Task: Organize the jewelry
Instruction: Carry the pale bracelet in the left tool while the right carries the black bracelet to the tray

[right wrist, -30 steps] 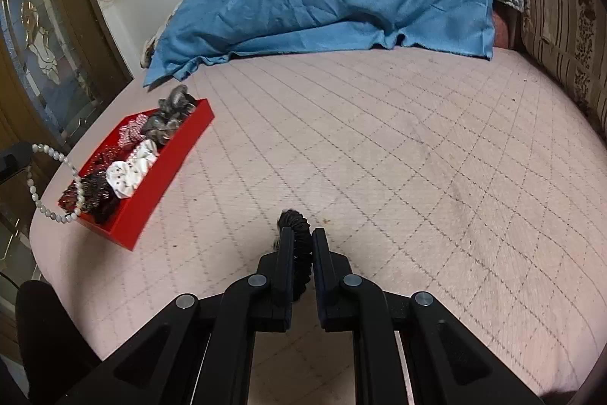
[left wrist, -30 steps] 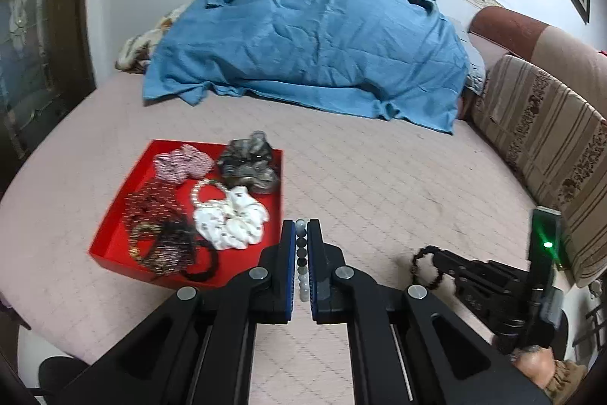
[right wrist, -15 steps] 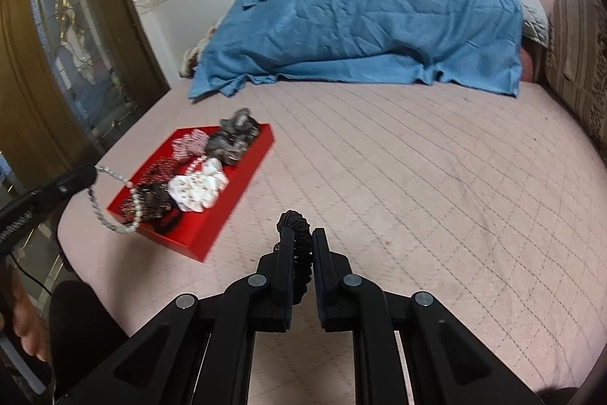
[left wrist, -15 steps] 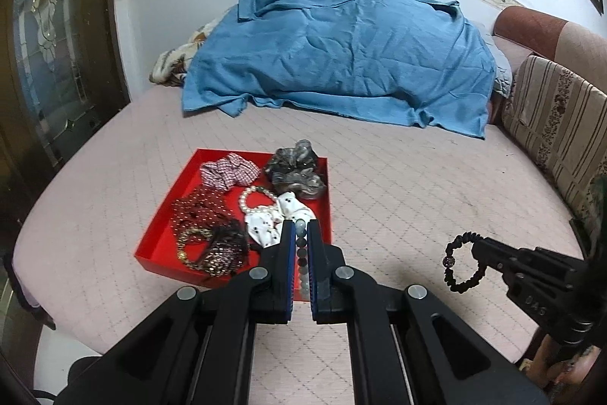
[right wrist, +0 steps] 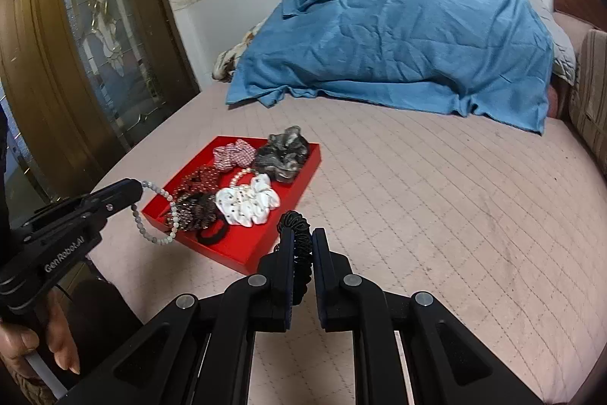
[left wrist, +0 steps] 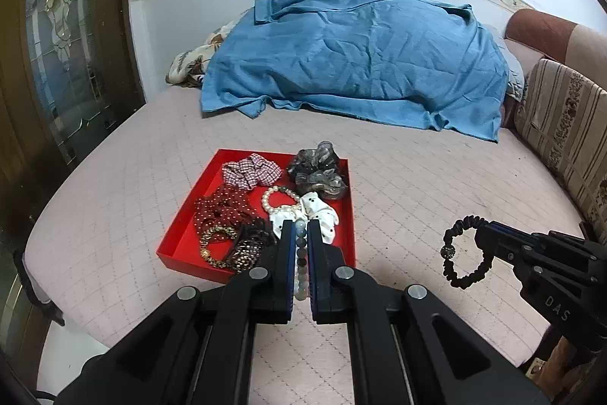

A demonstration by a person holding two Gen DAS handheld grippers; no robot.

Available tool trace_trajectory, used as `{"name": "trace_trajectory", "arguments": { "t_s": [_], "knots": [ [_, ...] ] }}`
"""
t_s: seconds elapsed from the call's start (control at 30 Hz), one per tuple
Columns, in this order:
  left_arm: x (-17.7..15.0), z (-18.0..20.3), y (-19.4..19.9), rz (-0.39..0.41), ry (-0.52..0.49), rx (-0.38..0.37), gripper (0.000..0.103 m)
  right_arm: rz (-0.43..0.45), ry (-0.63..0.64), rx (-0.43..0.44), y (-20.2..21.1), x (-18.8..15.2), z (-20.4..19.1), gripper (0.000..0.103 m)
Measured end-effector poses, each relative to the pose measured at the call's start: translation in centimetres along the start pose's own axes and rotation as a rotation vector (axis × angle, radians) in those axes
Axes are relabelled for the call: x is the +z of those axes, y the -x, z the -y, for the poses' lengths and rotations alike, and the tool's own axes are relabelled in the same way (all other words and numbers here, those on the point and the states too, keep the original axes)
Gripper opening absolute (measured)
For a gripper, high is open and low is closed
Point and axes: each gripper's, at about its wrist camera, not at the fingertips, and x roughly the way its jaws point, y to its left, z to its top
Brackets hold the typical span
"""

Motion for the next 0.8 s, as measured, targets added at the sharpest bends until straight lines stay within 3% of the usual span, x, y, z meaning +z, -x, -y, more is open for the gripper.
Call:
{"name": "trace_trajectory", "arguments": {
  "t_s": [0.8],
  "knots": [
    [-0.6,-3.2,-0.4,0.011,0.032,0.067,0.006,-0.02,0.079,0.057,-1.4,1.3,-4.5,0.011]
  ]
}}
